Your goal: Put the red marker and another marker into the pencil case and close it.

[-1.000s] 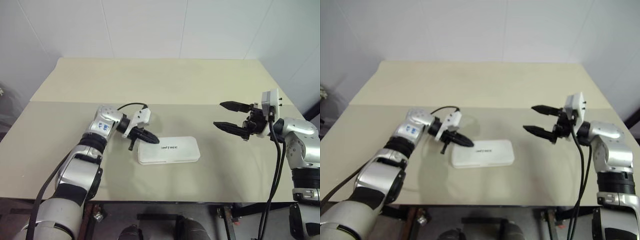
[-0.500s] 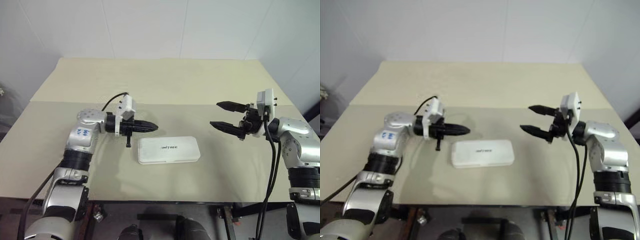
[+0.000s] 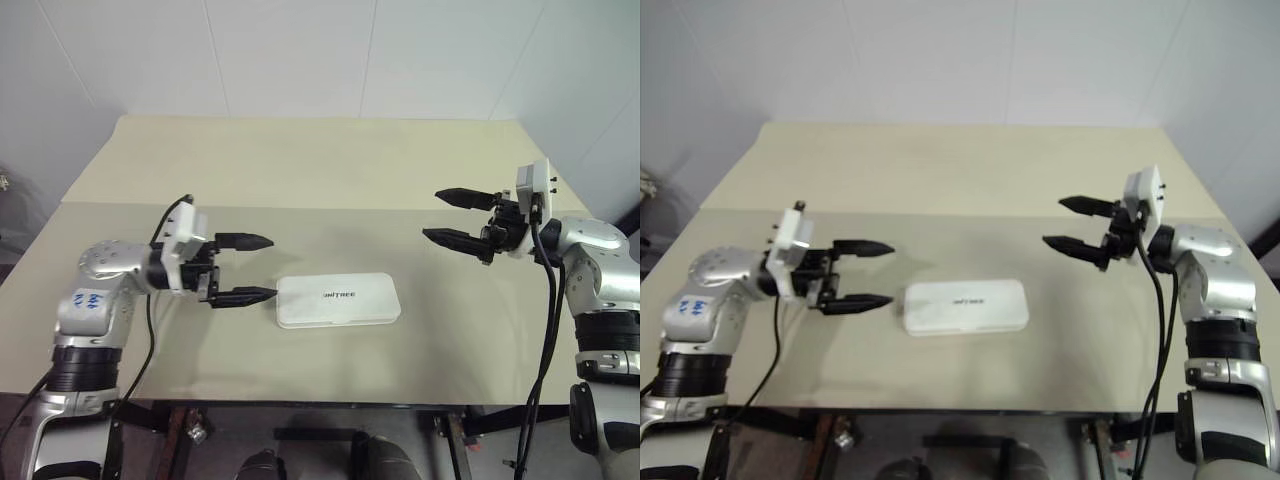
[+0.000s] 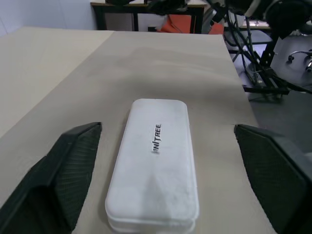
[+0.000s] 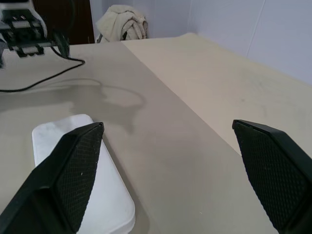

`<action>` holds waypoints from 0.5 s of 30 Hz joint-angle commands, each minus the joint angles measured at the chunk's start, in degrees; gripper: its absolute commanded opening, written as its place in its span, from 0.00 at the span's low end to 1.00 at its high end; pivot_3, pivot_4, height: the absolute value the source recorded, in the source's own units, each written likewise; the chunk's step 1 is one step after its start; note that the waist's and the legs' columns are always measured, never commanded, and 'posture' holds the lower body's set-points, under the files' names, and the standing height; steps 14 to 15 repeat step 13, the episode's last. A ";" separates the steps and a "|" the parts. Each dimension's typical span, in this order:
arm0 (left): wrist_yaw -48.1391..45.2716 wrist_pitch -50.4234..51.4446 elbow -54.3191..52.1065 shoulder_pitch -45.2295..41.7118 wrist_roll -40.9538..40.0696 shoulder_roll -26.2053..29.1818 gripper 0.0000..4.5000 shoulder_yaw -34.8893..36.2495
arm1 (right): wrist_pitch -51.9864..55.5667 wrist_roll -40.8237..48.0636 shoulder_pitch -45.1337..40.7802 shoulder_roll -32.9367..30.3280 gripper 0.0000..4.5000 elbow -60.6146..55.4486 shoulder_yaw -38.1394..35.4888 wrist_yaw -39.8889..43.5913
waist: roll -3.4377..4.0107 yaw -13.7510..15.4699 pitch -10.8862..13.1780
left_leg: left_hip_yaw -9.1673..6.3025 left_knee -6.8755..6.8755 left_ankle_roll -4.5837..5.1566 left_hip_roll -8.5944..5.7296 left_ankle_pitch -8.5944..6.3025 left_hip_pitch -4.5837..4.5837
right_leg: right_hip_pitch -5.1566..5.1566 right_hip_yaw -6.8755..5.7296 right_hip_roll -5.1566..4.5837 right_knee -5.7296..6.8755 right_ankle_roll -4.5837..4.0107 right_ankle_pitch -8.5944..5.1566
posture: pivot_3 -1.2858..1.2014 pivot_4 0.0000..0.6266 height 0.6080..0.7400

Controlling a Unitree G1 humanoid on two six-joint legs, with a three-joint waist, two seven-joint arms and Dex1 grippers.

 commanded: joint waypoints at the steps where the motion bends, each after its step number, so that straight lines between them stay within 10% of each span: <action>1: -0.36 -0.56 -4.02 2.60 -3.60 2.30 0.99 3.94 | -1.98 -0.44 -2.43 -0.07 1.00 1.70 -0.26 1.17 | 0.00 -0.02 0.00 | -0.01 -0.01 0.00 0.00 0.00 0.00 | 0.00 0.00 0.00 0.00 0.00 0.00 | 0.52 0.24 1.00; 15: 2.16 -1.85 -5.88 9.77 -7.93 6.12 0.99 11.82 | -2.14 0.45 0.18 4.40 1.00 -3.25 0.17 -0.85 | 0.03 -0.05 0.02 | -0.01 -0.02 0.00 0.03 -0.05 0.01 | 0.00 -0.01 0.01 0.02 -0.03 -0.01 | 0.52 0.24 1.00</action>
